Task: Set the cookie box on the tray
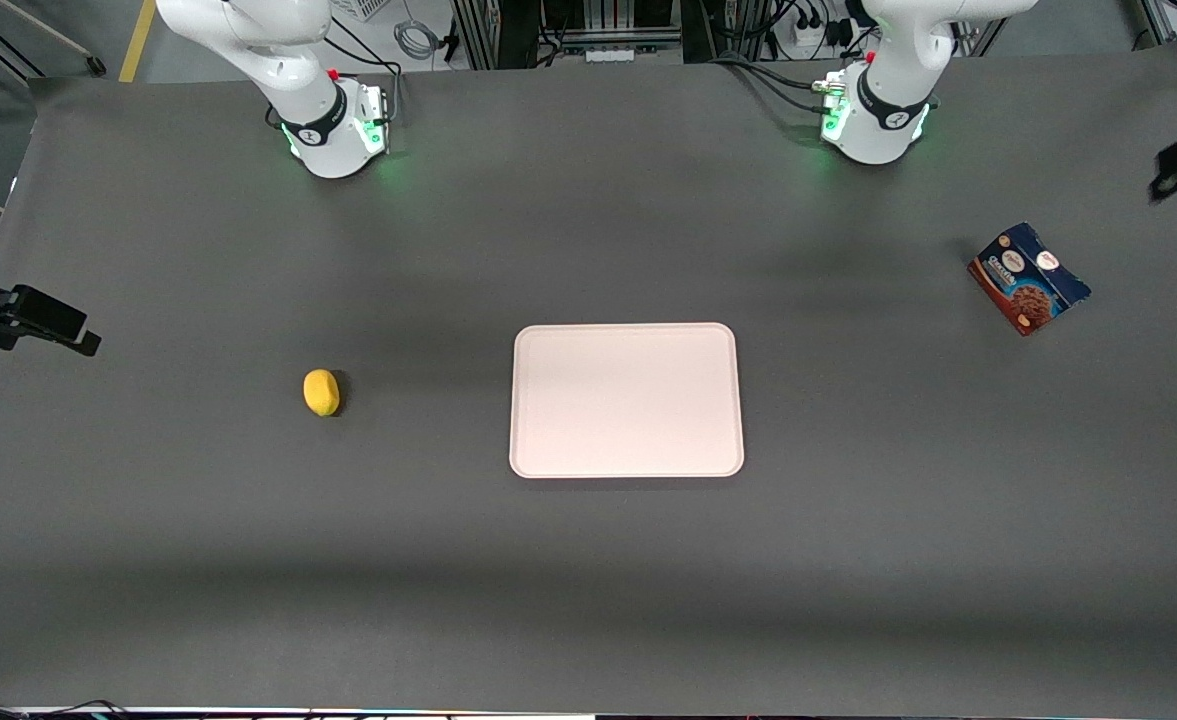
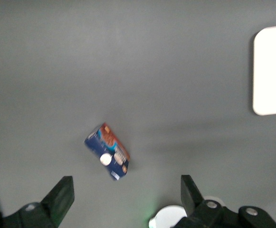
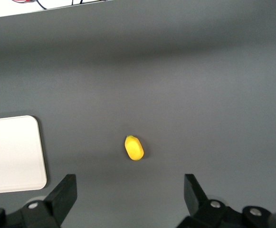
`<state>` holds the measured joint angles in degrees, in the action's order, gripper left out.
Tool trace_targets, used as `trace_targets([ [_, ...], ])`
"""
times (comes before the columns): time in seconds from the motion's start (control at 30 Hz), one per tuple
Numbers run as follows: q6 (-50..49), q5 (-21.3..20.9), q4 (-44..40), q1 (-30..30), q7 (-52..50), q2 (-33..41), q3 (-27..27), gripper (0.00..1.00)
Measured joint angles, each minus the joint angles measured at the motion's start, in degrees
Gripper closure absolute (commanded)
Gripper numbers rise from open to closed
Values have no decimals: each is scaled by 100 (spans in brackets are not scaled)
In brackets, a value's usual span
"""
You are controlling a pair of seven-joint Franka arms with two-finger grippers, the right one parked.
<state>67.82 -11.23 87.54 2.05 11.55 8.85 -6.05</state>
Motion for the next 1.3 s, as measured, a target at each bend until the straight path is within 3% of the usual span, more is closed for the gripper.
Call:
trace_targets([
  [0.27,661,-102,1038,468,-472,361,-49,0],
  [0.77,4708,-30,4857,1320,-1179,721,-161,0],
  [1.3,7110,260,6306,1497,-1381,388,-163,0],
])
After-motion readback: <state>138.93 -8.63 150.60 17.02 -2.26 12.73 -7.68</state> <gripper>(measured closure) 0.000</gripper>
